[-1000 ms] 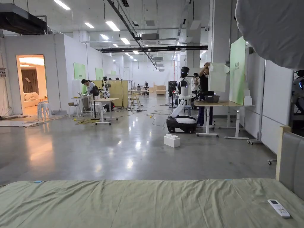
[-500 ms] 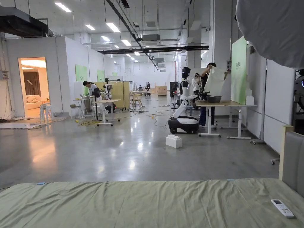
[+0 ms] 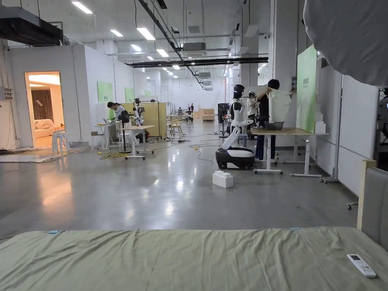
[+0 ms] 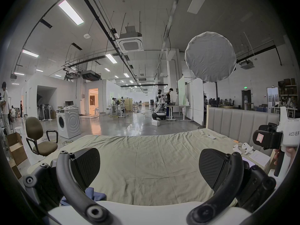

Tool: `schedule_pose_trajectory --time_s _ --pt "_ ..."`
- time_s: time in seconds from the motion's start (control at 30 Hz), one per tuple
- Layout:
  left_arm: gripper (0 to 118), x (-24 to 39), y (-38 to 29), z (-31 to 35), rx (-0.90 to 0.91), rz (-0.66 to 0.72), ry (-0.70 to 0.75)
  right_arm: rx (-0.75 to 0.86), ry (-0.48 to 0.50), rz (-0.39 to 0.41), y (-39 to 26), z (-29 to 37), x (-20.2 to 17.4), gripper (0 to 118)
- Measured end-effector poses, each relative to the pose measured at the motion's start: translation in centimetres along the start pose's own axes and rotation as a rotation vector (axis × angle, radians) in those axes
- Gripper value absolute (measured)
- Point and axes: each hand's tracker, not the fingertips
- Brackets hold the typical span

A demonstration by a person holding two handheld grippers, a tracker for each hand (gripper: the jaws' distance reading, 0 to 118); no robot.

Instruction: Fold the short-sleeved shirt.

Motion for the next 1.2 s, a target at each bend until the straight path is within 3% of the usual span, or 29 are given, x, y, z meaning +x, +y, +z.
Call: schedule_pose_trajectory --time_s 0.57,0.67,0.77,0.83,0.9,1.0,1.2 --pt "118 0.0 -0.2 -0.2 -0.012 0.024 -0.012 -0.023 0.004 -0.037 0.0 -0.3 -0.1 118" --pt "118 0.0 -0.2 -0.2 -0.015 0.028 -0.013 -0.049 -0.015 -0.081 0.0 -0.8 0.2 118" --pt "118 0.0 -0.2 -0.2 -0.016 0.033 -0.015 -0.087 0.015 -0.205 0.6 -0.9 0.6 118" --pt "118 -0.1 -0.2 -0.2 -0.019 0.034 -0.015 -0.108 -0.025 -0.238 1.2 -0.9 0.4 118" --pt "118 -0.1 -0.1 -0.2 -0.016 0.035 -0.013 -0.115 -0.051 -0.208 1.8 -1.0 0.2 118" --pt "118 0.0 0.1 -0.2 -0.012 0.04 -0.018 -0.048 -0.036 -0.102 1.8 -0.5 -0.1 118" --pt "118 0.2 0.2 -0.3 -0.013 0.042 -0.032 -0.09 -0.064 -0.038 1.3 -0.6 -1.0 118"
